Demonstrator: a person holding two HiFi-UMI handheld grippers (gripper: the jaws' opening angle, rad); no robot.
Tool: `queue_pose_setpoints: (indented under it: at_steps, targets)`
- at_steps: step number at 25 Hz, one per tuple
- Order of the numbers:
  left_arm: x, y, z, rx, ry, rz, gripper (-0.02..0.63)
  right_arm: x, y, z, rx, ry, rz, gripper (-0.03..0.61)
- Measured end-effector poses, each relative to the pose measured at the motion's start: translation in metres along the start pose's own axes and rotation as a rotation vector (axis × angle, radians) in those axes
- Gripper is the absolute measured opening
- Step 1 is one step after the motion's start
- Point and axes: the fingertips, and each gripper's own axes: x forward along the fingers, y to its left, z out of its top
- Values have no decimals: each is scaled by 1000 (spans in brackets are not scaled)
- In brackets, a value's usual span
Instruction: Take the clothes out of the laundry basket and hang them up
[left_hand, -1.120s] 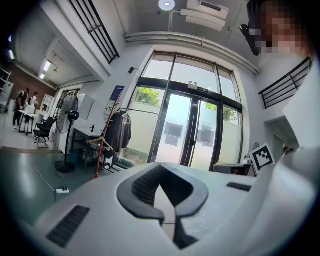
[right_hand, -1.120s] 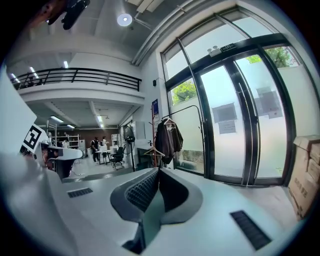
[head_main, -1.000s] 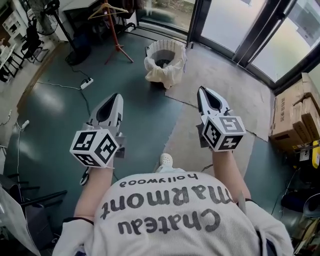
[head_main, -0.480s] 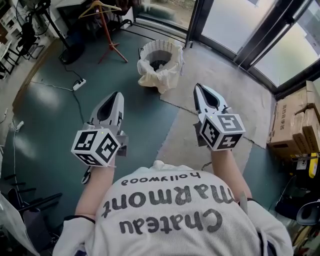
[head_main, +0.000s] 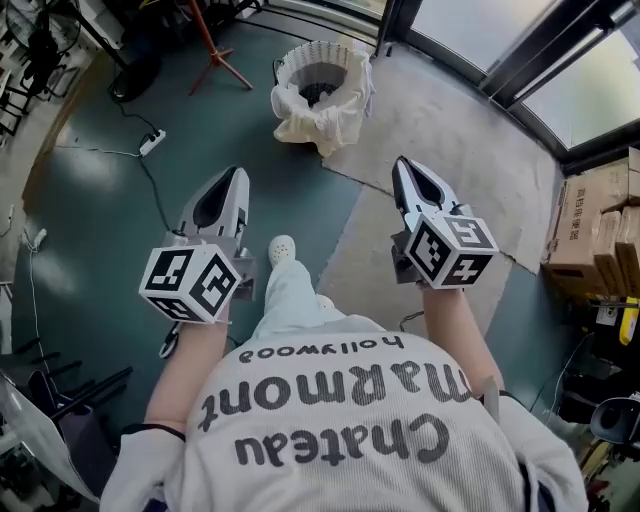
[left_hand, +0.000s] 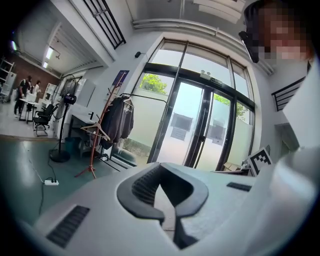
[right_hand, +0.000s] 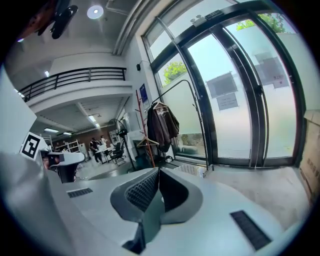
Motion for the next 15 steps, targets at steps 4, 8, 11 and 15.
queue_pose_setpoints:
  at_steps: [4, 8, 11, 15]
  targets:
    - [33, 22, -2, -18, 18, -11, 9, 26, -10, 3, -6, 16, -27, 29]
    - [78, 45, 17, -16, 14, -37, 9, 66, -18, 20, -14, 18, -47, 29]
    - [109, 69, 38, -7, 2, -42, 9, 101, -22, 38, -5, 10, -62, 29]
    - [149, 113, 58, 0, 2, -30, 9, 154, -21, 56, 16, -2, -66, 29]
